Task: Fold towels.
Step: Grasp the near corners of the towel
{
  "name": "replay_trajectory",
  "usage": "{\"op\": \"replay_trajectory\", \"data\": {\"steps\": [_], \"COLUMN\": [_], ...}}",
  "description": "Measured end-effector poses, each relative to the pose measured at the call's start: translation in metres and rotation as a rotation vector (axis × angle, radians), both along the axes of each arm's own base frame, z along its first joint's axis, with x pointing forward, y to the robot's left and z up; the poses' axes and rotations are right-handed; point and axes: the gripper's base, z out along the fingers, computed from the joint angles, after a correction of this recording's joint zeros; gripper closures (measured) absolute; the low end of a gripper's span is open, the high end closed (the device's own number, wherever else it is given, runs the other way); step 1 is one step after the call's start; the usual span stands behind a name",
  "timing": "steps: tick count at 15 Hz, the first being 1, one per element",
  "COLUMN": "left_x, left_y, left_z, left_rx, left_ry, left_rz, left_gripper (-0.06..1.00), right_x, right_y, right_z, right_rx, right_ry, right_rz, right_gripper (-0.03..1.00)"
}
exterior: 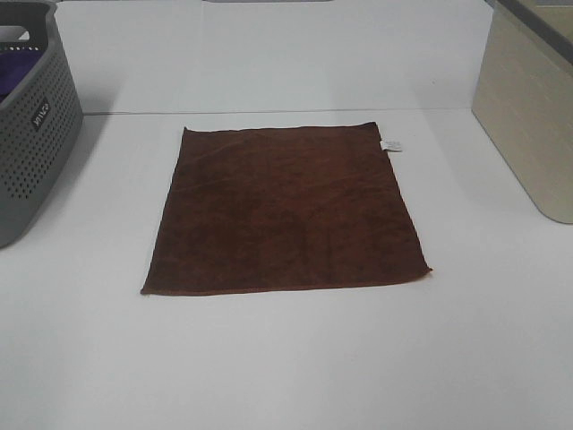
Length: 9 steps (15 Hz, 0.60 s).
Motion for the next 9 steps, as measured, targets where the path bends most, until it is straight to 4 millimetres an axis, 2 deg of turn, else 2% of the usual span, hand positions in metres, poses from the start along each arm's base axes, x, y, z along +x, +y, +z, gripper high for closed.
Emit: {"op": "replay_trajectory", "data": {"steps": [9], "left_x": [0.0], "left_y": [0.0], "left_z": [0.0], "left_rx": [0.0], "left_ry": [0.0], "left_rz": [0.0], "left_gripper": [0.12], "right_x": [0.0], "right_y": [0.0], "right_z": [0.0], "right_rx": [0.0], "right_ry": [0.0], "right_rz": [0.0], "right_gripper": [0.17]}}
